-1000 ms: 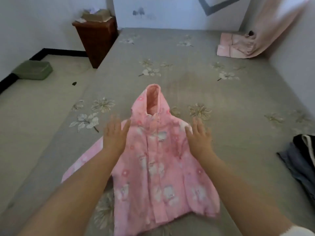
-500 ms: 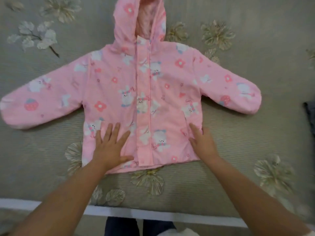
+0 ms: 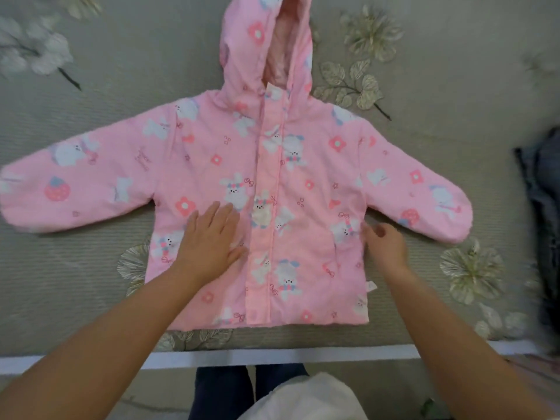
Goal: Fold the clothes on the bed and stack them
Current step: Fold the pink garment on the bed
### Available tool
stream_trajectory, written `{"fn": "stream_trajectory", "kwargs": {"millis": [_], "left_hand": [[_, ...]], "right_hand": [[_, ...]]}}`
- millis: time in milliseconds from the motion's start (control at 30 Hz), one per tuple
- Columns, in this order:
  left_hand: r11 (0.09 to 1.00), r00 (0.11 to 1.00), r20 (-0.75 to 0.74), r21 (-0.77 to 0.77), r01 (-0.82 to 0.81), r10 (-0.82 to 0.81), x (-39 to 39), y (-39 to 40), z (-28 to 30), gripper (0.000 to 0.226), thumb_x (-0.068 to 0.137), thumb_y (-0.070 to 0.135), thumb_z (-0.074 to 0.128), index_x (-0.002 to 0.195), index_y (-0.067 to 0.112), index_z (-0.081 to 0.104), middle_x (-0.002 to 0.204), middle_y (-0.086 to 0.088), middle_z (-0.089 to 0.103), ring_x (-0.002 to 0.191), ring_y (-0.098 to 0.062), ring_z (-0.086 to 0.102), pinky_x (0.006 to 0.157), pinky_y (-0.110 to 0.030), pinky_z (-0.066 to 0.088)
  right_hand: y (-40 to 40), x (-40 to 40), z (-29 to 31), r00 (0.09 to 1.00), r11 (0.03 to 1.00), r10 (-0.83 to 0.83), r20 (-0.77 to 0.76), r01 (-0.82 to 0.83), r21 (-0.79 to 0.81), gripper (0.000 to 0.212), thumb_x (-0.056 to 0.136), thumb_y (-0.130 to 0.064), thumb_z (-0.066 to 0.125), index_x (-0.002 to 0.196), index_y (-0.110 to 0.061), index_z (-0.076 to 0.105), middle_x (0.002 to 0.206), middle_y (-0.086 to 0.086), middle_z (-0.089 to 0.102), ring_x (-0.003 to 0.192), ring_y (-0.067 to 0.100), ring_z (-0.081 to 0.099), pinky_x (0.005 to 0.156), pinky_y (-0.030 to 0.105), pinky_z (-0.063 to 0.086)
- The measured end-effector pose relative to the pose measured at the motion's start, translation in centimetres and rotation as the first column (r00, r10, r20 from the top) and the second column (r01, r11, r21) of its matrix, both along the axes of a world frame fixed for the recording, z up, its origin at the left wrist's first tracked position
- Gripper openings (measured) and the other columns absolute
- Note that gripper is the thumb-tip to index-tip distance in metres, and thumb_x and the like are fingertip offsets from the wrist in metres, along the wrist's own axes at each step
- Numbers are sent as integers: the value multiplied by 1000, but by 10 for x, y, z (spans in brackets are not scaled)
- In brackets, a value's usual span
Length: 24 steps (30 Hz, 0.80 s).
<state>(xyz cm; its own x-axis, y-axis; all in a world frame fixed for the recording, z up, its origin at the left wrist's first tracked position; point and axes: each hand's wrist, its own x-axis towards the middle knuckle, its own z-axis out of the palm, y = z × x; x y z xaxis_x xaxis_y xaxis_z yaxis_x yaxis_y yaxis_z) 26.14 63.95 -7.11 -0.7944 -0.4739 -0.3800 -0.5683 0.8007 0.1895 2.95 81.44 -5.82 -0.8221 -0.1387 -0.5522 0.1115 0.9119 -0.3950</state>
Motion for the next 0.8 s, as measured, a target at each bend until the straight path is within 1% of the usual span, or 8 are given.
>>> {"fn": "stream_trajectory", "kwargs": {"millis": [100, 233, 333, 400, 533, 633, 733, 800], "left_hand": [[998, 995, 91, 53, 30, -35, -23, -2, -18, 78, 91, 54, 36, 147, 14, -1, 155, -5, -9, 142, -23, -8, 113, -40, -1], [988, 966, 224, 111, 110, -132, -30, 3, -40, 79, 91, 51, 37, 146, 19, -10, 154, -1, -17, 142, -20, -14, 113, -41, -6], [974, 981, 161, 215, 69, -105, -28, -2, -36, 76, 91, 45, 45, 147, 20, -1, 155, 1, -12, 142, -17, -9, 113, -38, -4], [913, 983, -52, 384, -140, 173, -23, -6, -25, 67, 91, 31, 52, 145, 12, 17, 155, -6, 7, 142, -20, 5, 113, -31, 3], [552, 451, -318, 462, -694, 834, 4, -19, -6, 51, 85, 8, 61, 129, -8, 41, 131, -28, 43, 123, -38, 39, 106, -38, 27], [158, 50, -247, 439, -884, 968, 30, -37, -9, 61, 84, 16, 65, 129, -13, 37, 130, -32, 41, 122, -39, 39, 103, -36, 28], [-293, -385, -23, 607, -739, 923, 47, -61, -14, 54, 86, 22, 62, 124, -11, 42, 129, -24, 49, 118, -32, 49, 98, -34, 39], [-415, -620, 130, 844, -340, 774, 53, -80, -12, 35, 88, 16, 60, 114, -4, 49, 128, -18, 53, 114, -26, 54, 94, -33, 46]], "right_hand": [[-20, -10, -12, 841, 792, -519, 151, 540, -284, 38, 87, -26, 60, 114, 0, 56, 115, 12, 60, 92, 18, 55, 72, 24, 41], [-51, -29, -20, 551, 342, -711, 437, 814, -470, 37, 86, -12, 62, 119, 0, 50, 112, 14, 62, 78, 21, 60, 76, 36, 53], [-73, -27, -14, 710, 594, -703, 32, 611, -523, 45, 88, -8, 56, 131, -5, 44, 129, 11, 54, 107, 22, 55, 85, 17, 37], [-87, -8, -5, 849, 825, -441, -292, 255, -504, 38, 88, 0, 49, 126, 3, 48, 126, 23, 53, 114, 34, 51, 87, 17, 32], [-98, 52, -12, 683, 828, 352, -640, -546, -127, 45, 73, 11, 53, 115, -3, 62, 119, 31, 54, 110, 46, 51, 91, 50, 39], [-91, 74, -32, 505, 569, 817, -277, -781, 257, 56, 84, -4, 47, 135, -27, 44, 153, 9, 16, 142, 26, 10, 111, 47, 7], [-86, 75, -39, 518, 563, 826, -223, -776, 285, 53, 88, -10, 42, 138, -28, 39, 155, 2, 6, 143, 21, -2, 112, 42, -2], [-87, 71, -38, 523, 562, 827, -207, -780, 274, 53, 87, -10, 46, 137, -25, 41, 155, 4, 9, 143, 22, 1, 112, 42, 0]]}}
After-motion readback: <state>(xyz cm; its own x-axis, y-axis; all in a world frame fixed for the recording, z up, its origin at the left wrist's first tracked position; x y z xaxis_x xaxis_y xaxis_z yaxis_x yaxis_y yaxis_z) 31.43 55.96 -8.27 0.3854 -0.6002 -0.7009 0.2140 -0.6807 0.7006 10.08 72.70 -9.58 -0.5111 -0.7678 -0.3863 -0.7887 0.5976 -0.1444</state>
